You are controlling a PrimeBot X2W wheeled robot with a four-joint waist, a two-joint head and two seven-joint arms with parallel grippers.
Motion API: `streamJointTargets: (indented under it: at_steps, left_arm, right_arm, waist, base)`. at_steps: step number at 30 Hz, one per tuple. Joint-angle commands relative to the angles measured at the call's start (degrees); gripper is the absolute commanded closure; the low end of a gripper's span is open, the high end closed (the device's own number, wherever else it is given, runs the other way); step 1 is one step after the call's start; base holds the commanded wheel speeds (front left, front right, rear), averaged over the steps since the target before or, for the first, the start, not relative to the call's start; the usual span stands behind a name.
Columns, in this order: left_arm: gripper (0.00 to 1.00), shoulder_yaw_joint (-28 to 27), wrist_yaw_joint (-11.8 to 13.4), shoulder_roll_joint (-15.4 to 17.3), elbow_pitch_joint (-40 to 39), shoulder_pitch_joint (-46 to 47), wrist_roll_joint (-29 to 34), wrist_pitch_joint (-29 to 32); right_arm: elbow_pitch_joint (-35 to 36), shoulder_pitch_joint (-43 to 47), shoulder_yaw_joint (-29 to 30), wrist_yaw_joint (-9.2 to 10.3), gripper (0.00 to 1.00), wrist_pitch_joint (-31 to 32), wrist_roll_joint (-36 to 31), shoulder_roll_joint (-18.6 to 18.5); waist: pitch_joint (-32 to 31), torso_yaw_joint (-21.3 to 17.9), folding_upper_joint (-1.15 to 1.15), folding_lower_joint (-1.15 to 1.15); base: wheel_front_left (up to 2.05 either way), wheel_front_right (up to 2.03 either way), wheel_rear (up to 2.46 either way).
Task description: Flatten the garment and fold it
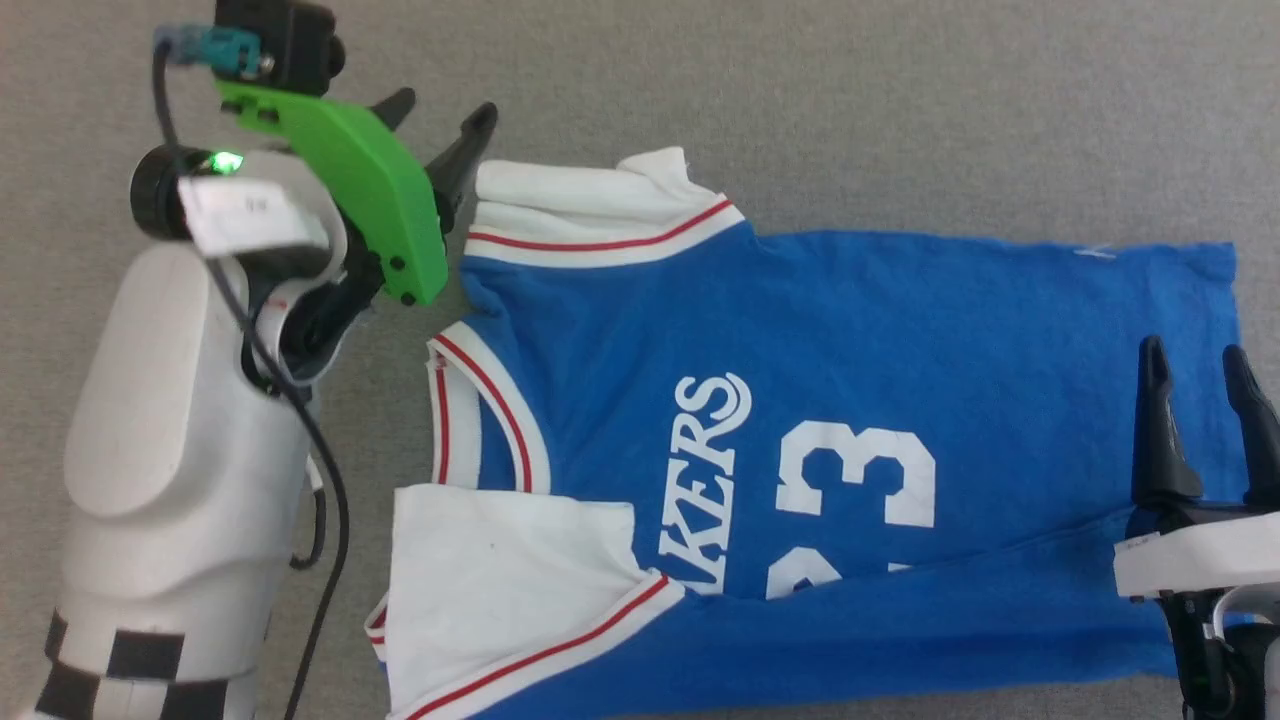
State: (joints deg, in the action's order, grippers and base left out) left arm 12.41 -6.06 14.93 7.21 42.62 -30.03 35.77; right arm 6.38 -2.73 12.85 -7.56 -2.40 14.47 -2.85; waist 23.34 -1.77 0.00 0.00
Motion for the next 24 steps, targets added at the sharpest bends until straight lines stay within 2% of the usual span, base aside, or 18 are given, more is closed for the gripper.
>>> streamJointTargets:
  at_steps: [1, 4, 8, 17, 18, 19, 24]
  left_arm:
    - [0.0, 0.51, -0.36, 0.38, 0.94, 1.99, -0.55, 2.18]
    - [0.0, 1.95, -0.22, 1.52, 3.24, 4.3, -0.95, 8.61]
    - [0.0, 2.21, 1.41, 2.31, 5.0, 5.72, -1.13, 13.48]
    - [0.0, 1.69, 3.82, 3.72, 6.73, 6.07, -0.61, 15.64]
    - [0.67, 1.9, 3.53, 3.89, 6.98, 5.91, -0.64, 15.67]
    - [1.0, 2.04, 3.1, 4.01, 7.12, 5.71, -0.86, 15.56]
    - [1.0, 1.6, 2.21, 3.69, 7.12, 4.98, -1.83, 12.65]
  right_arm:
    - [-0.24, -1.26, -0.26, 0.08, 0.0, -0.45, 0.32, -0.03]
    - [-1.04, -2.45, -0.71, 0.08, 0.0, -0.71, 0.48, -0.03]
    - [-2.07, -3.31, -0.92, 0.08, 0.0, -1.03, 0.88, -0.03]
    - [-4.02, -4.8, -0.99, 0.08, 0.0, -1.82, 1.36, -0.03]
    - [-4.07, -4.91, -0.96, 0.08, 0.0, -1.84, 1.37, -0.03]
    - [-4.09, -5.02, -0.91, 0.08, 0.0, -1.82, 1.31, -0.03]
    - [-2.99, -6.25, -0.49, 0.08, 0.0, -1.14, -0.45, -0.03]
  waist:
    - [3.38, -1.56, 0.0, 0.0]
    - [4.87, -2.56, 0.0, 0.0]
    - [6.22, -3.81, 0.0, 0.0]
    - [8.15, -5.7, 0.0, 0.0]
    - [8.26, -5.8, 0.0, 0.0]
    - [8.35, -5.85, 0.0, 0.0]
    - [7.85, -5.32, 0.0, 0.0]
  base:
    - [0.0, 0.0, 0.0]
    - [0.0, 0.0, 0.0]
    - [0.0, 0.0, 0.0]
    - [0.0, 0.0, 0.0]
    - [0.0, 0.0, 0.0]
    - [0.0, 0.0, 0.0]
    - [0.0, 0.0, 0.0]
